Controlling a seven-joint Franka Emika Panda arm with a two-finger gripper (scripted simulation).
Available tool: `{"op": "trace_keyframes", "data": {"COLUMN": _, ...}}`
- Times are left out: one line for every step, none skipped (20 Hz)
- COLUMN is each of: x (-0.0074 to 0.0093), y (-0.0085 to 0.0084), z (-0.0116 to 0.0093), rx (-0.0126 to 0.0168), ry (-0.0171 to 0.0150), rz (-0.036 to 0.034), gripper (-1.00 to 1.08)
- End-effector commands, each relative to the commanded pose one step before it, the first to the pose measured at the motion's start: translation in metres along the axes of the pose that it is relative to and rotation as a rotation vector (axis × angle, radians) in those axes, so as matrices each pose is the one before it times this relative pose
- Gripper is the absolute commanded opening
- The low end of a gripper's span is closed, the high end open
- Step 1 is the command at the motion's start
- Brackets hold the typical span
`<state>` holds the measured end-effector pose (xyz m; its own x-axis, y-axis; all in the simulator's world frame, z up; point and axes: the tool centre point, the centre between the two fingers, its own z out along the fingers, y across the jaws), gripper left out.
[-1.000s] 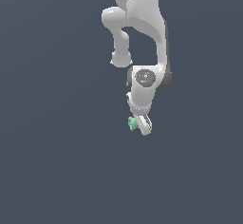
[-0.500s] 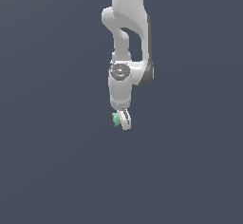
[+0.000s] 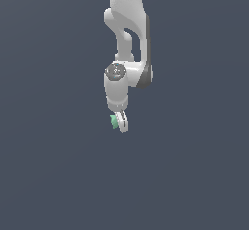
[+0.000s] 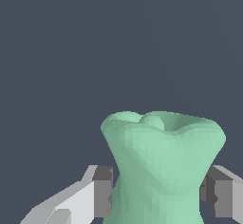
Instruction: Pick up the object and move it to a goal position.
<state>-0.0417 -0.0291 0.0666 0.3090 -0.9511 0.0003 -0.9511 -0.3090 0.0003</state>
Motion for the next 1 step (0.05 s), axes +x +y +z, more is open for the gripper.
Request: {"op": "trace_keyframes", "data": {"x": -0.00166, "y": -0.0014, "z": 0.00004, "rx": 0.00025, "ry": -0.00021, "rz": -0.0015, "gripper": -1.0}}
